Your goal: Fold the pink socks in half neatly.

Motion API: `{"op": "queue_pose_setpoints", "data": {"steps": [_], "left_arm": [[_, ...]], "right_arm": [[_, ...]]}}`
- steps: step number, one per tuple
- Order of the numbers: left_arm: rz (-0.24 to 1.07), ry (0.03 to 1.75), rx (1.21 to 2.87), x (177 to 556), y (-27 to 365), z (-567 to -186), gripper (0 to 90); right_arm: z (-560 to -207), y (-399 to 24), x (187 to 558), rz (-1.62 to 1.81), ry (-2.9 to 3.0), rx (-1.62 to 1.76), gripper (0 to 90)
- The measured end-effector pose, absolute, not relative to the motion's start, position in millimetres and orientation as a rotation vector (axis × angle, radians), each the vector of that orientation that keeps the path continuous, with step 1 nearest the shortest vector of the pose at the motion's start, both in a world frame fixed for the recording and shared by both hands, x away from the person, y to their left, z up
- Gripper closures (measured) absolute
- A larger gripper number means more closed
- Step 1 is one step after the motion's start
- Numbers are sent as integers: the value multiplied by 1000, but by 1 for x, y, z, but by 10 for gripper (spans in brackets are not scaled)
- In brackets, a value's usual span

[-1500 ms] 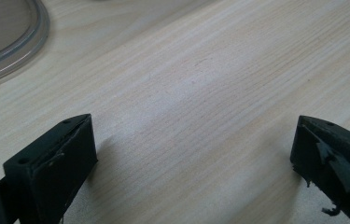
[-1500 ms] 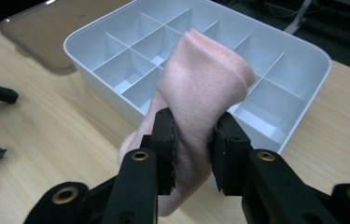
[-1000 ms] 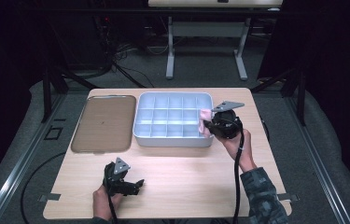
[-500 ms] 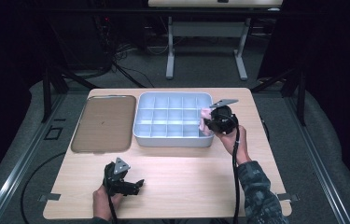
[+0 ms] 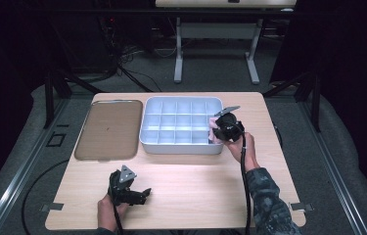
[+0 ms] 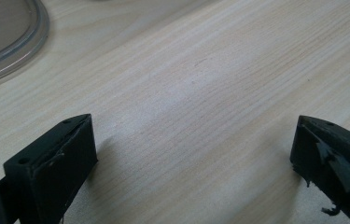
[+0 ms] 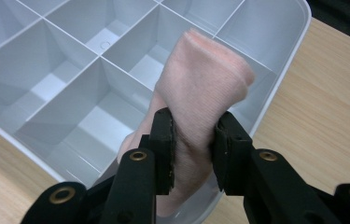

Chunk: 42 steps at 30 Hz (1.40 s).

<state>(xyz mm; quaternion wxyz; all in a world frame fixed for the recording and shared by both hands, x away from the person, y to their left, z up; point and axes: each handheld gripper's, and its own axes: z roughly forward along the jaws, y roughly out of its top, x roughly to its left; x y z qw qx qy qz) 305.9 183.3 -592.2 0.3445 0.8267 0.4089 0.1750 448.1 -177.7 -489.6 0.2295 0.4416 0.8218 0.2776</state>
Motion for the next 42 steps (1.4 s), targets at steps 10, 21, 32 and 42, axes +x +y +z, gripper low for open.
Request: {"op": "queue_pose_setpoints", "data": {"steps": [10,21,32,42], "left_arm": [[454,1061,2147,306,183,-592,0],[455,1061,2147,306,183,-592,1],[455,1061,2146,306,183,-592,1],[454,1062,2146,306,183,-592,1]], "right_arm": [[-502,-181,446,742,2284,1237,588],[-498,-191,440,855,2279,1279,751],[-498,-190,436,879,2302,1319,791],[-495,-193,433,903,2298,1343,700]]}}
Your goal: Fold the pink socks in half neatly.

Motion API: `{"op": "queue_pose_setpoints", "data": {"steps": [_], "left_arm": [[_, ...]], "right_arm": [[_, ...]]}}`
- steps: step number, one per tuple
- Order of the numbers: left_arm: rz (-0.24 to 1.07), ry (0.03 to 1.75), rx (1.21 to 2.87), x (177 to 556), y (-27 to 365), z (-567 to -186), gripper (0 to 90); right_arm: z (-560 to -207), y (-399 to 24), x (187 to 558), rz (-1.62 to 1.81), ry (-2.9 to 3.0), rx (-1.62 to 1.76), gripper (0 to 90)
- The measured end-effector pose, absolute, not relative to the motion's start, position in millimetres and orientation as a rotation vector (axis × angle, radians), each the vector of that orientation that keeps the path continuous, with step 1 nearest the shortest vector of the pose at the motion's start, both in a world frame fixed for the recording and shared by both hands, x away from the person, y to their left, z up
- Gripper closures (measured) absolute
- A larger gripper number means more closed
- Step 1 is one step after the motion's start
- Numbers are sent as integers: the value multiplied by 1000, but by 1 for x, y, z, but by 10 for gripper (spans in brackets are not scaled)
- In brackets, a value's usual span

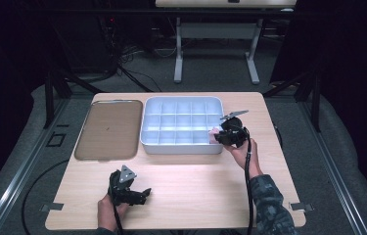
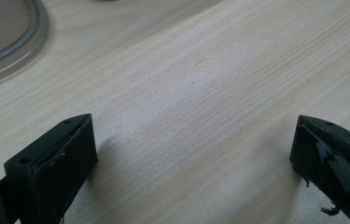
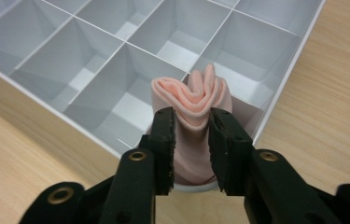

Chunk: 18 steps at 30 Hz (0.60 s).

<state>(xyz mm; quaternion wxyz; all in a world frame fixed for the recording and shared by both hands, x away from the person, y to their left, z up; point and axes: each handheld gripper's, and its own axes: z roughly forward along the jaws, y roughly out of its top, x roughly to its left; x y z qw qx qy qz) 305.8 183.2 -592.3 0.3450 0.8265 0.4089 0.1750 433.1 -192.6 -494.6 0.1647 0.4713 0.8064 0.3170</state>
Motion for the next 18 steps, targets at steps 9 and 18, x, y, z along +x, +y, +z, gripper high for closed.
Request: {"op": "queue_pose_setpoints", "data": {"steps": [9,18], "left_arm": [[455,1062,2146,306,183,-592,1],[455,1062,2145,306,183,-592,1]], "right_arm": [[-490,-201,403,971,2307,1324,349],[-495,-205,365,962,2288,1266,140]]}}
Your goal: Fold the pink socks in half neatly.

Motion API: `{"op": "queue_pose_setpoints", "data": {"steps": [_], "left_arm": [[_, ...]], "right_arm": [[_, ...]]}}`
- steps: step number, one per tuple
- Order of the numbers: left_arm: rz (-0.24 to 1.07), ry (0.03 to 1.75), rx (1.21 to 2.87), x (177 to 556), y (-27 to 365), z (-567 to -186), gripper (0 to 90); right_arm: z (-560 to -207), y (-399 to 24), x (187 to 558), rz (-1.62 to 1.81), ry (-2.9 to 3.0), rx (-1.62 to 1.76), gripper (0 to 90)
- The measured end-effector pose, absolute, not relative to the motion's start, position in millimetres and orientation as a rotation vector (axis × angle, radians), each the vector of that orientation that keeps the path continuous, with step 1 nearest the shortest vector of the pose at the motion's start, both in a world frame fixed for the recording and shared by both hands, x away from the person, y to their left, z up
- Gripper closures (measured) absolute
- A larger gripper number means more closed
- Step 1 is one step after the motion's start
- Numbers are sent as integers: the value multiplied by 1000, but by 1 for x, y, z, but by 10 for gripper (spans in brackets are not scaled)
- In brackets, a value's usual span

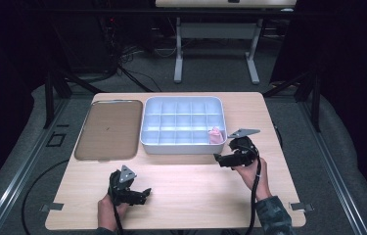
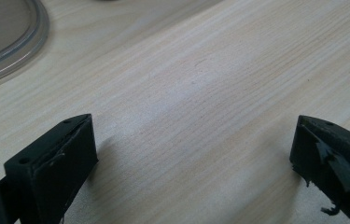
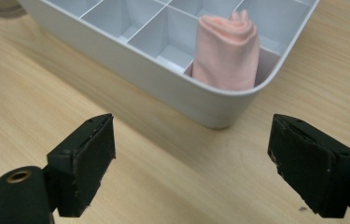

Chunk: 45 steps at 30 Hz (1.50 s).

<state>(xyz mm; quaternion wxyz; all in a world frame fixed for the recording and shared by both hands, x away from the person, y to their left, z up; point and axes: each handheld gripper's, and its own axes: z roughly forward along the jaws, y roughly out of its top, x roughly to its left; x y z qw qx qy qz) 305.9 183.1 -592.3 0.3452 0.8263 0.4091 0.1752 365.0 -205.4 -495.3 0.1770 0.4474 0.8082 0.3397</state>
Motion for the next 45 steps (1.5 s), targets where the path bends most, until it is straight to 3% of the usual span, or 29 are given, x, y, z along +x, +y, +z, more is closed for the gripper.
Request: {"op": "queue_pose_setpoints", "data": {"steps": [14,21,45], "left_arm": [[454,1062,2146,306,183,-592,1],[454,1062,2146,306,183,-592,1],[447,1066,2144,306,183,-592,0]], "right_arm": [[-548,-223,308,885,2275,1279,25],[-580,-235,291,934,2258,1325,21],[-588,-246,281,965,2159,1373,0]]}}
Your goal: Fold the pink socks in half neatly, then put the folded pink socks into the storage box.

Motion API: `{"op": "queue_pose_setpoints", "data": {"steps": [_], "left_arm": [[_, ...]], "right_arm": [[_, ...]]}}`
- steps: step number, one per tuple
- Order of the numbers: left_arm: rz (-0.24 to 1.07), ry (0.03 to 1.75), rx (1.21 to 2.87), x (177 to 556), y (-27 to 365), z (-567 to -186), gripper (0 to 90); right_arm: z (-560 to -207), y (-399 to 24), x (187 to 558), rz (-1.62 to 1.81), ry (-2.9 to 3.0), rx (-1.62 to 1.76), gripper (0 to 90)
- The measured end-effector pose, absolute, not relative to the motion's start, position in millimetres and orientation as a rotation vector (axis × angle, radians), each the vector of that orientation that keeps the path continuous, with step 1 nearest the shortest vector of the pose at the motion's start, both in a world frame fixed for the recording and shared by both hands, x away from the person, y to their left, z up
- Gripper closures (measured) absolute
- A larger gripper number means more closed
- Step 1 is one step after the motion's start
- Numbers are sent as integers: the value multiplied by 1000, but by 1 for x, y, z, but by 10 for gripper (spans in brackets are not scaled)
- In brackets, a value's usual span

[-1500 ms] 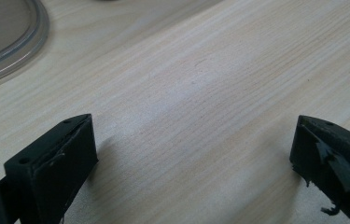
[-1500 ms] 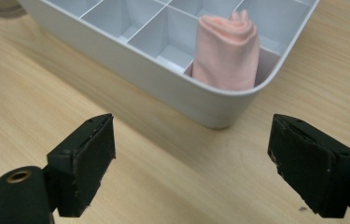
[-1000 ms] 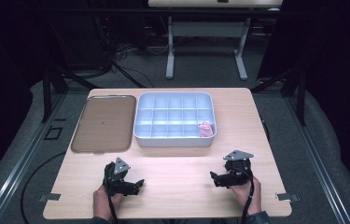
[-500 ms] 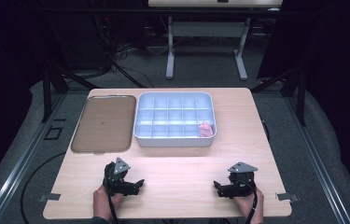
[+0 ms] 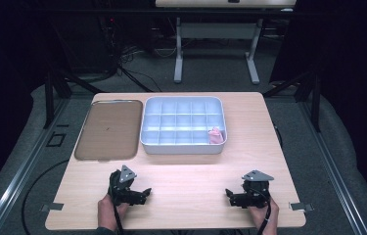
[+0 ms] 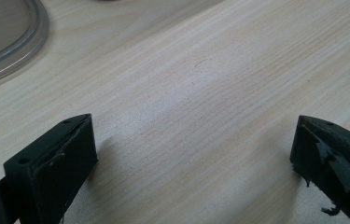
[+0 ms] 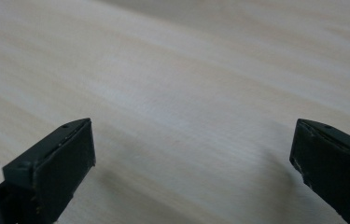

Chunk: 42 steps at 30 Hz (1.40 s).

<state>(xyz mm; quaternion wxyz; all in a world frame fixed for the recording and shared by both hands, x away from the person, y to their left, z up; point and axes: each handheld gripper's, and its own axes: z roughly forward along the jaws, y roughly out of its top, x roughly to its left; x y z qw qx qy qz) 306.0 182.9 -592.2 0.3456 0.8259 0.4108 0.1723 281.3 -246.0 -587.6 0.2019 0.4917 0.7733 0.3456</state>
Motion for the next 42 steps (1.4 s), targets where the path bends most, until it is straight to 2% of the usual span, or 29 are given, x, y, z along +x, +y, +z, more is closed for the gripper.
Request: {"op": "queue_pose_setpoints", "data": {"steps": [5,11,42], "left_arm": [[450,1068,2143,306,183,-592,0],[454,1070,2142,306,183,-592,0],[455,1066,2147,306,183,-592,0]], "right_arm": [[-579,-285,282,949,1981,1461,0],[-590,-315,302,825,1951,1601,0],[-590,-314,304,826,1958,1592,0]]}}
